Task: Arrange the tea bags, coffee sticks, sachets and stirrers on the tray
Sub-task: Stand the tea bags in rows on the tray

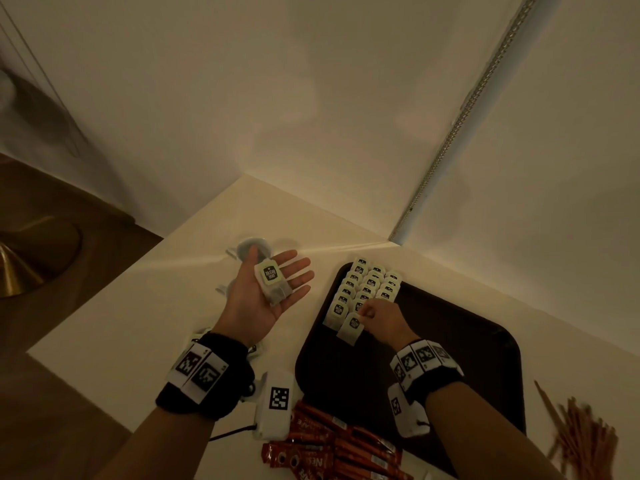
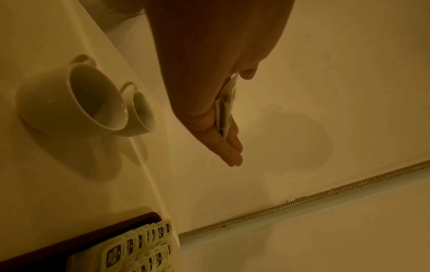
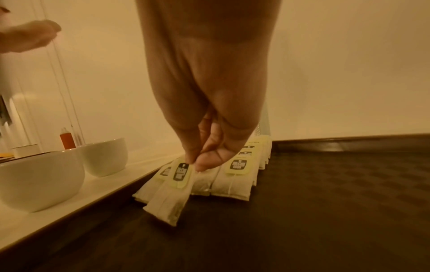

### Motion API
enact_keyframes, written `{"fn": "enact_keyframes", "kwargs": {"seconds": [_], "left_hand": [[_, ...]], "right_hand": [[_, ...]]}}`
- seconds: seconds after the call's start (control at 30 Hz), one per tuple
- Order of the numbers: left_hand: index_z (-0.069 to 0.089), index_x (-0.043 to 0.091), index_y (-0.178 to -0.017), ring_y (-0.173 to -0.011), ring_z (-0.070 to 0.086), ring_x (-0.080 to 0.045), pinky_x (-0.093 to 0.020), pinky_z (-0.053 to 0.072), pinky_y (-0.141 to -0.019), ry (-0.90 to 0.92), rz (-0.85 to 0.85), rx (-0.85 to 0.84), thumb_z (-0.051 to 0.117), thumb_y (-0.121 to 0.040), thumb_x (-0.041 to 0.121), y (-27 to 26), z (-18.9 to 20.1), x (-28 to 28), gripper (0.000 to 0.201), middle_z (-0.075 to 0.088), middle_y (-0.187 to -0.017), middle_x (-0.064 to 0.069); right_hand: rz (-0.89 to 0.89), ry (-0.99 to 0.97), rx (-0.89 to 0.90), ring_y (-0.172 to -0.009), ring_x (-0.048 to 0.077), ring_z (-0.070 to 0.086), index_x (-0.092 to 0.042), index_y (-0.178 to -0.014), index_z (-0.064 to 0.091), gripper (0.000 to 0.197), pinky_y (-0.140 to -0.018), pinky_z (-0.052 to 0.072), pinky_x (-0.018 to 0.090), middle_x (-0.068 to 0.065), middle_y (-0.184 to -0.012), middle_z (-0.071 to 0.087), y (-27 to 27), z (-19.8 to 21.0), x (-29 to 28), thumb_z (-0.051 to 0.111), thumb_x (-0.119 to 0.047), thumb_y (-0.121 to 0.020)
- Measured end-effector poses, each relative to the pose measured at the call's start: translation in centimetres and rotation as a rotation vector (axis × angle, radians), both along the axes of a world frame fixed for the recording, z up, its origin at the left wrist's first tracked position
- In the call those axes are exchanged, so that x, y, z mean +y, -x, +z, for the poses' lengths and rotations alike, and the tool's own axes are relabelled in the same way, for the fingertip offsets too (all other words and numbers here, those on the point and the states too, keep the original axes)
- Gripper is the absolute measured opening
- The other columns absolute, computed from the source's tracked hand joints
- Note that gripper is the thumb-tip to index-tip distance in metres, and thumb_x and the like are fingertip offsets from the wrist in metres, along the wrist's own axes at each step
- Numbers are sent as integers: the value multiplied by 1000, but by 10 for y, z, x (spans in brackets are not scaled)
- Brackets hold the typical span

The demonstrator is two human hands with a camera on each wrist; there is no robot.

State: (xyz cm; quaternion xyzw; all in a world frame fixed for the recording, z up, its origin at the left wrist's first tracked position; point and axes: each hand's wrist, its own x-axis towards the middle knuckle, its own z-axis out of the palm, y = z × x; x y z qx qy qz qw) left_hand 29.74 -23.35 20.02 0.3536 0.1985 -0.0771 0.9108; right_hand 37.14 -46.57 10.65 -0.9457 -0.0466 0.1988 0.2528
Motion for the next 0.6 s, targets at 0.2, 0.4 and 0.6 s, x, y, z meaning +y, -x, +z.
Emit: {"fn": "enact_keyframes", "kwargs": {"seconds": [0.2, 0.4, 0.6], "left_hand": [[60, 8, -115, -103, 66, -31, -37, 58, -79, -6, -7, 14, 22, -95, 61, 0, 0, 2, 68, 68, -115, -15], [59, 8, -118, -105, 65, -32, -42, 54, -83, -43, -86, 58, 18, -94, 65, -1, 0, -1, 75, 66, -117, -18], [55, 10, -124, -103, 66, -32, -43, 56, -83, -138, -232, 36, 14, -86, 74, -3, 3, -8, 85, 68, -115, -17]], "right_hand": [[-9, 39, -20, -99, 21, 60, -11, -85, 63, 5, -85, 49, 29, 10, -105, 66, -13, -12, 2, 60, -9, -88], [-56, 37, -32, -97, 20, 59, -6, -99, 63, 15, -80, 47, 28, 9, -106, 64, -20, -10, 2, 63, -15, -87], [40, -501, -331, -84, 3, 51, -22, -102, 63, 15, -74, 38, 16, -1, -99, 53, -3, 70, 42, 61, -29, -89]]}}
